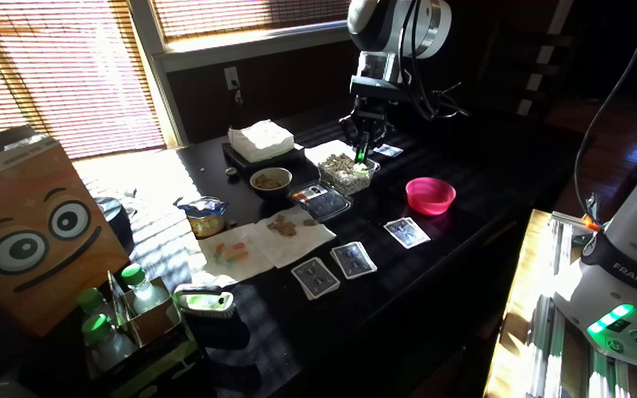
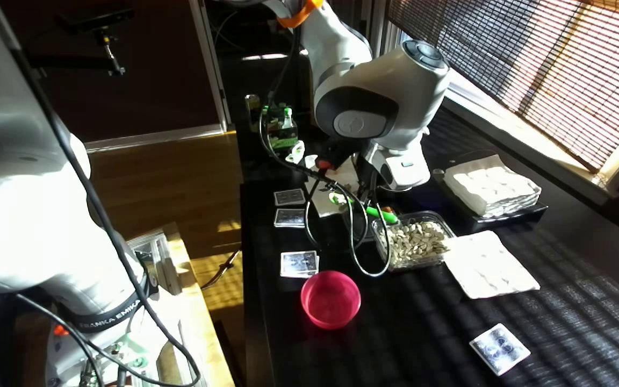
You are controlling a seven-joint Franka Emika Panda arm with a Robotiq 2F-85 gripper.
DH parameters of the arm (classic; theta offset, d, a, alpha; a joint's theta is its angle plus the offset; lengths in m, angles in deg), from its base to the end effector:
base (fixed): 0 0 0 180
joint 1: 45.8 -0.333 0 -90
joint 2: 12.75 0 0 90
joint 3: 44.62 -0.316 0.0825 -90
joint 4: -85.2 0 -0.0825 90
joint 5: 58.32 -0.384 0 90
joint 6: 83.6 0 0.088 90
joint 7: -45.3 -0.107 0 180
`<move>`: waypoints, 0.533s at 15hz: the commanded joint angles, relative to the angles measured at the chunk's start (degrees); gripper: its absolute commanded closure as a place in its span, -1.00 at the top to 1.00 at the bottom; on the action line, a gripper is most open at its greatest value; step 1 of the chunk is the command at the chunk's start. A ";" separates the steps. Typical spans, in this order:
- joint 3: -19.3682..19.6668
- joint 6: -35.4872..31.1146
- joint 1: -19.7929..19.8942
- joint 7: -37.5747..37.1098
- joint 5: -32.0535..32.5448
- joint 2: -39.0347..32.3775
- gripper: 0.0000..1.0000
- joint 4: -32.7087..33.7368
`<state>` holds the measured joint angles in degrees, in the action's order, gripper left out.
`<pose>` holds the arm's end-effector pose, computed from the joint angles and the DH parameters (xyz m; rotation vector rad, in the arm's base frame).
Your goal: Place some grains on the spoon, empty them into the container with grains and then place the spoon back
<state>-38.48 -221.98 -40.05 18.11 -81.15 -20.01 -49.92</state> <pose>0.4918 -0.1019 0.2700 -2.5600 1.3821 0.1422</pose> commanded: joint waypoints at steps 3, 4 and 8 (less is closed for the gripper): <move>-0.14 -6.13 1.21 5.37 -6.43 -0.03 -0.92 0.30; -0.19 -7.24 1.50 6.50 -8.02 -0.32 -0.92 0.64; -0.35 -13.35 2.49 10.78 -13.89 -2.02 -0.92 1.87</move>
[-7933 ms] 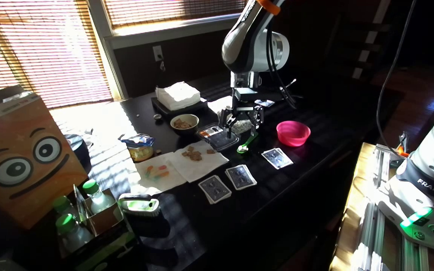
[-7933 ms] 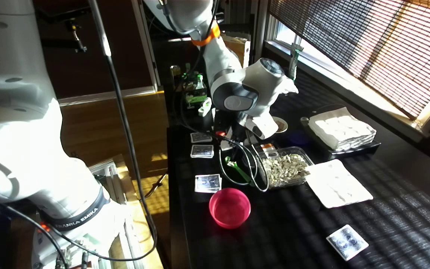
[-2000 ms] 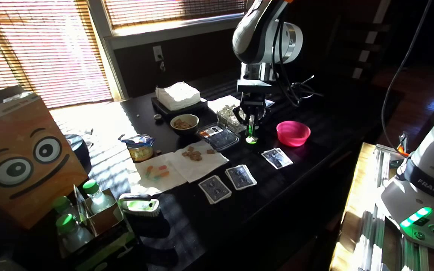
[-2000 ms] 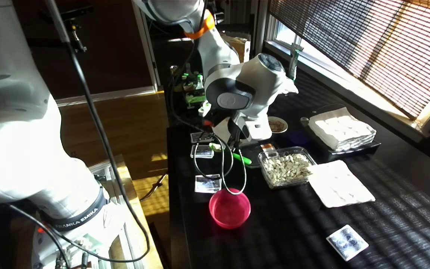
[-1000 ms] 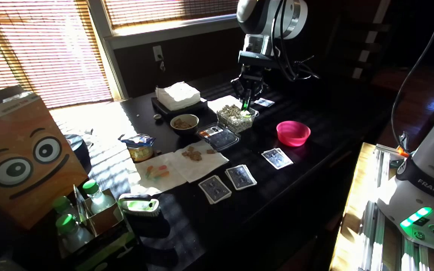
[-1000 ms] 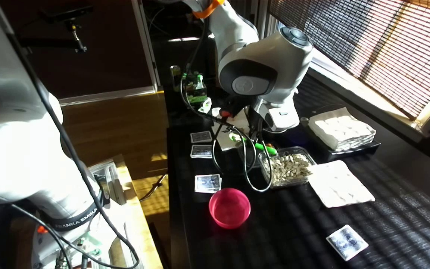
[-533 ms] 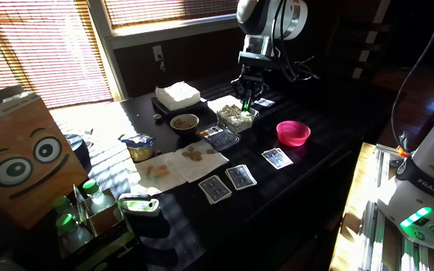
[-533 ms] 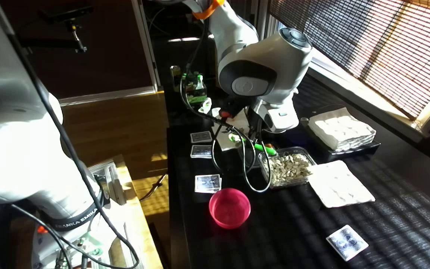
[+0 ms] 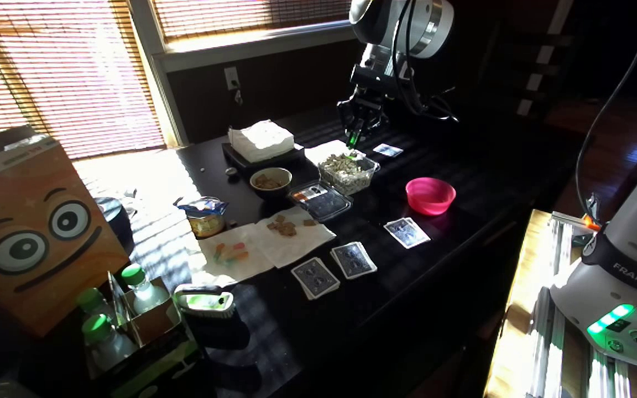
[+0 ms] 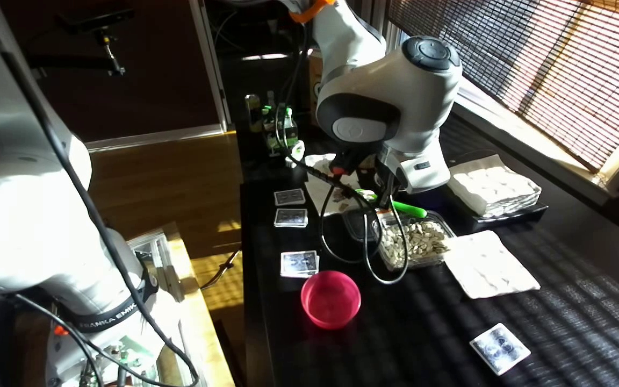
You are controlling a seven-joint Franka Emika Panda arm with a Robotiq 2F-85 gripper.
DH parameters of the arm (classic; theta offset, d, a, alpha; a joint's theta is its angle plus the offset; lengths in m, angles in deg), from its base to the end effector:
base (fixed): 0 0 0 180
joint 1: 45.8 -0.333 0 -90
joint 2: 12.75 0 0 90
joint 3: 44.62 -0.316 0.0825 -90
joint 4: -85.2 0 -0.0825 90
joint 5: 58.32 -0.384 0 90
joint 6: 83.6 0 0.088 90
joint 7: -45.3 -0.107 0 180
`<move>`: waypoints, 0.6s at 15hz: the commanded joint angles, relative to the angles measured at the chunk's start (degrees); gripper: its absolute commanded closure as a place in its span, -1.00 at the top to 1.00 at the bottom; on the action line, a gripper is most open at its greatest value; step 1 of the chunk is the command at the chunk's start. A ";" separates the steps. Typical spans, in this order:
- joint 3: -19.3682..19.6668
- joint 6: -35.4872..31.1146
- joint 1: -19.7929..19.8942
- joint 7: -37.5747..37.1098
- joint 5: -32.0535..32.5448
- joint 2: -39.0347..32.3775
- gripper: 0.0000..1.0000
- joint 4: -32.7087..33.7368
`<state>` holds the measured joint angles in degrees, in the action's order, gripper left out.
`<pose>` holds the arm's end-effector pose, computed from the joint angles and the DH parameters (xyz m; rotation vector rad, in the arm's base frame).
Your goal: Place some grains on the spoon, empty them into the container with grains and then place the spoon back
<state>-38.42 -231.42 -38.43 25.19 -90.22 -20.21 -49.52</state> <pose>0.5028 -0.1311 0.2839 -2.4524 1.4141 -0.1161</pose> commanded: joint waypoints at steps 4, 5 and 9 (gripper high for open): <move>-1.35 -11.85 1.23 8.07 -10.56 -3.97 -0.92 2.41; -1.77 -14.04 1.28 9.66 -12.27 -4.63 -0.92 2.74; -3.71 -22.28 1.75 15.18 -17.66 -7.41 -0.92 4.19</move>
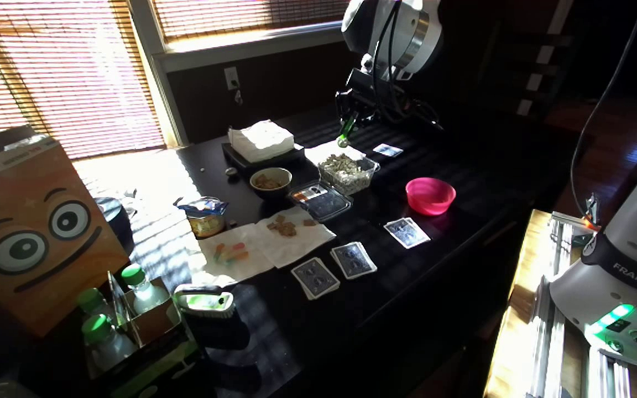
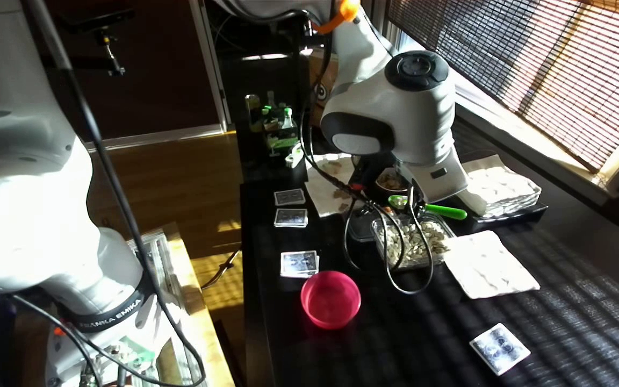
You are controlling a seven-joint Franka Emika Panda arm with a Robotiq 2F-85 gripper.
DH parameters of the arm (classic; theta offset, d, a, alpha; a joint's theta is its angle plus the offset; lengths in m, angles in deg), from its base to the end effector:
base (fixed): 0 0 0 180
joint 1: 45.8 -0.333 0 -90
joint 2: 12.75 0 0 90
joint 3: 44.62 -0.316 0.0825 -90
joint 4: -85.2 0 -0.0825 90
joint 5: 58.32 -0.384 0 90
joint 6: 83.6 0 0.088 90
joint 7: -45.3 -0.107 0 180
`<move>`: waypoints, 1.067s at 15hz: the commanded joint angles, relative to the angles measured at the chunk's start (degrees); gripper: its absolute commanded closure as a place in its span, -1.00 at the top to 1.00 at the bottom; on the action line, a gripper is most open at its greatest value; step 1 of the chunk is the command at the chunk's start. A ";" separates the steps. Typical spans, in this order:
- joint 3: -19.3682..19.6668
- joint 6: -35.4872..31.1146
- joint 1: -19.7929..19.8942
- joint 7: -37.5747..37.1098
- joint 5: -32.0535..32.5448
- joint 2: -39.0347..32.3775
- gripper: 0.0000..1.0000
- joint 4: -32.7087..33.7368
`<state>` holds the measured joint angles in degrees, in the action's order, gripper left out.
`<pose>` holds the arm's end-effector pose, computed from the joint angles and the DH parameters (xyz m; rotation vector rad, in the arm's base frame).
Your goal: Place some grains on the spoon, empty them into the container with grains and then place the spoon back
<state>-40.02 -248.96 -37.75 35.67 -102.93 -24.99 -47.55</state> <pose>0.5196 -0.1584 0.2789 -2.3848 1.4730 -0.4909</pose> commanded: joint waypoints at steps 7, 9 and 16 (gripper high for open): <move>-7.00 -16.44 3.46 12.47 -10.65 -5.19 -0.92 4.01; -8.90 -19.59 4.69 13.87 -10.73 -5.50 -0.92 4.02; -16.56 -30.23 9.44 14.36 -6.87 -6.05 -0.92 2.52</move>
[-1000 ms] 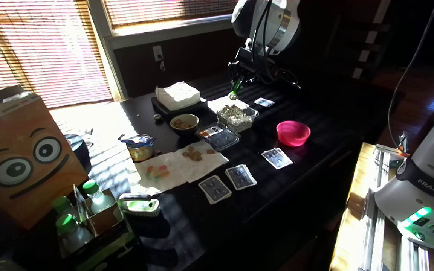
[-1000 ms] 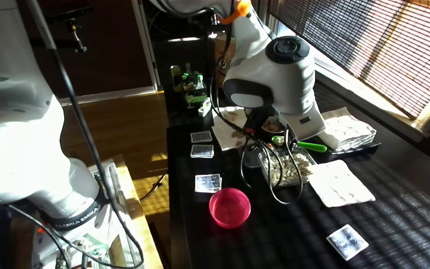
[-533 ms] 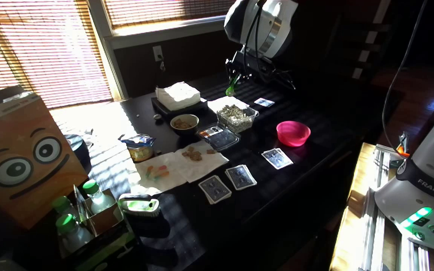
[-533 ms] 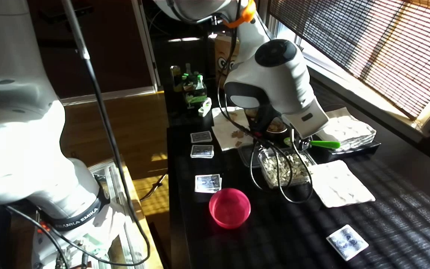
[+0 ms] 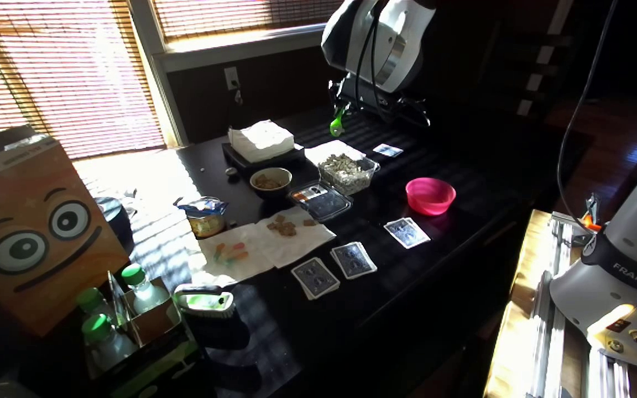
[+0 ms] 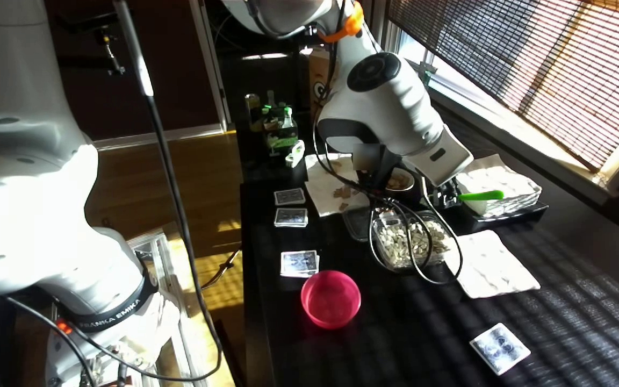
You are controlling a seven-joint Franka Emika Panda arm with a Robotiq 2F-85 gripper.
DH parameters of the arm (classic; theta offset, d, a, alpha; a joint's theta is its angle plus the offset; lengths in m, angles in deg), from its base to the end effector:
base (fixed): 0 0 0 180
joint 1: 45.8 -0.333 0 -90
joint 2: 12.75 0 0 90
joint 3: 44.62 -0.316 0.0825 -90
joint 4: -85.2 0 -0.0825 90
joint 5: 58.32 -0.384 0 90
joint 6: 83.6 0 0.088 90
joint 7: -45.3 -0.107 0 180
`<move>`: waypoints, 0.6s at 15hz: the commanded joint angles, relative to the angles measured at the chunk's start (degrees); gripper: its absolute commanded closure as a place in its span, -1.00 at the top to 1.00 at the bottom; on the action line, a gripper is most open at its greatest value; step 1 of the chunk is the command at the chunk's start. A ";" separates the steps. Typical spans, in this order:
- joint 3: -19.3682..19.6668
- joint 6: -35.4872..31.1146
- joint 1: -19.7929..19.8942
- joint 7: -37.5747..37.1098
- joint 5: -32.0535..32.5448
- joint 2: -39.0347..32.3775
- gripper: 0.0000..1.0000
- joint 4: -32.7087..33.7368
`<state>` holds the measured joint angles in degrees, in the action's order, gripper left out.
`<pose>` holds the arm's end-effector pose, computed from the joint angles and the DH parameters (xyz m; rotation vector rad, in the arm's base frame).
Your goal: Place some grains on the spoon, empty them into the container with grains and then place the spoon back
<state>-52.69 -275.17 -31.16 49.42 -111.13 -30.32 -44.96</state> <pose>0.5363 -0.1499 0.2877 -2.4649 1.4012 -1.0077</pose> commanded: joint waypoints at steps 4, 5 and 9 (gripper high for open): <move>-6.17 -10.20 4.28 -0.68 3.32 -1.48 -0.92 -2.22; -6.35 -11.77 4.44 -0.85 3.81 -1.77 -0.92 -2.82; -6.87 -18.87 4.89 -2.16 6.26 -3.03 -0.92 -5.06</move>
<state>-58.35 -289.18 -27.51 49.26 -107.93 -32.48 -48.24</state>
